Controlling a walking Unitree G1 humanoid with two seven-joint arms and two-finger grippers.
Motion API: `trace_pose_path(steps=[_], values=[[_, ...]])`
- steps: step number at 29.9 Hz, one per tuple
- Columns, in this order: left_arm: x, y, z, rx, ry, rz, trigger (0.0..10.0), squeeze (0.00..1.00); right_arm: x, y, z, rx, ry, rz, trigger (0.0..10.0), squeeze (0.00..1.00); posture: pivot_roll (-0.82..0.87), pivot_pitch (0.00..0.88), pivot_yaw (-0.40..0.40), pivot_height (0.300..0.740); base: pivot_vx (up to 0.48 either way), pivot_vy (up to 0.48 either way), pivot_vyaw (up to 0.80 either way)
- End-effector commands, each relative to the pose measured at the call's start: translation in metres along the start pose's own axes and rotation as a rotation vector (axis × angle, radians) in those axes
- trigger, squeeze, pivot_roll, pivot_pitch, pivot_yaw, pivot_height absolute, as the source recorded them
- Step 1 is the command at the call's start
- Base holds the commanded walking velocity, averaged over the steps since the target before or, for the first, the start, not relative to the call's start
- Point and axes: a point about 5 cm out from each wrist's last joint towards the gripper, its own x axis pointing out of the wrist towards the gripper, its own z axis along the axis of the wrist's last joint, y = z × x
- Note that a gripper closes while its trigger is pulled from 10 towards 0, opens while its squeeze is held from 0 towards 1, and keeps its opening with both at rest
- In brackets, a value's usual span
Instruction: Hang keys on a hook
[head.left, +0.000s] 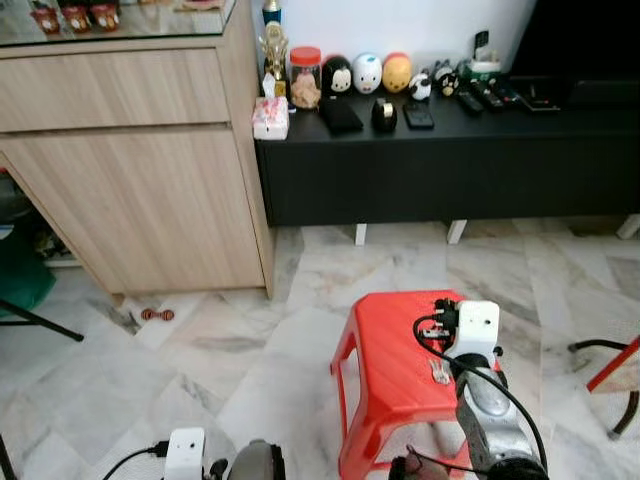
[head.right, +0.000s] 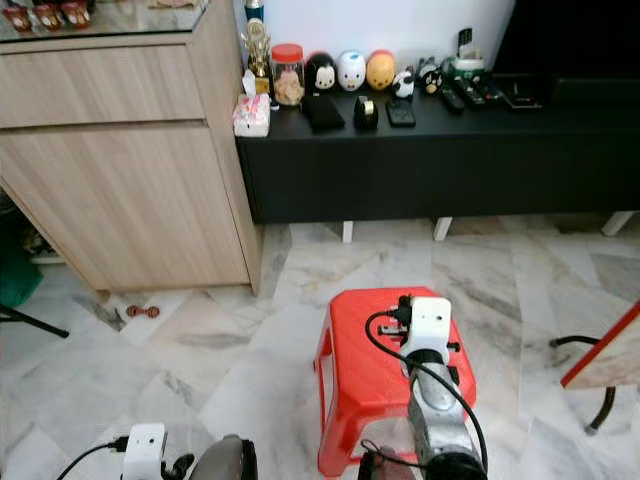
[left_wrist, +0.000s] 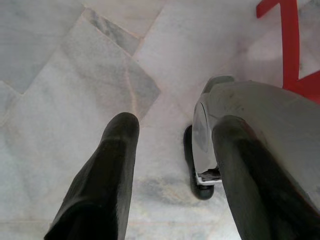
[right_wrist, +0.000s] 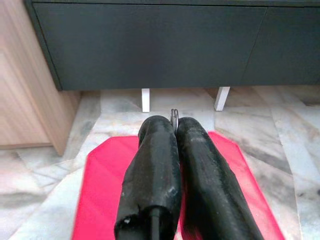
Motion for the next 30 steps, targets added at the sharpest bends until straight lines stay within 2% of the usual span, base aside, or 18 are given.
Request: trace_pose_path(steps=[1,10,15,25,30], values=[[-0.002,-0.002,-0.009,-0.012,0.040,-0.005,10.0,0.00,0.000,-0.001,-0.002,0.001,0.015,-0.006,10.0,0.00,0.08,0.004,0.003,0.642,-0.289,0.000,0.00],[-0.002,-0.002,-0.010,-0.006,0.042,-0.008,10.0,0.00,0.001,-0.001,-0.004,0.005,0.032,-0.010,10.0,0.00,0.09,0.011,0.003,0.642,-0.062,0.000,0.00],[-0.002,-0.002,-0.009,-0.006,0.040,-0.008,10.0,0.00,0.000,-0.001,-0.004,0.041,0.021,0.002,10.0,0.00,0.09,0.028,0.001,0.642,0.000,0.000,0.00],[-0.002,-0.002,-0.008,-0.010,0.034,-0.001,10.0,0.00,0.001,-0.003,-0.003,0.048,0.032,-0.010,10.0,0.00,0.10,0.042,-0.001,0.702,0.000,0.000,0.00],[0.000,0.000,0.000,-0.003,-0.015,0.011,10.0,0.00,0.002,-0.003,-0.001,0.054,0.029,-0.008,10.0,0.00,0.10,0.047,-0.002,0.727,0.000,0.000,0.00]])
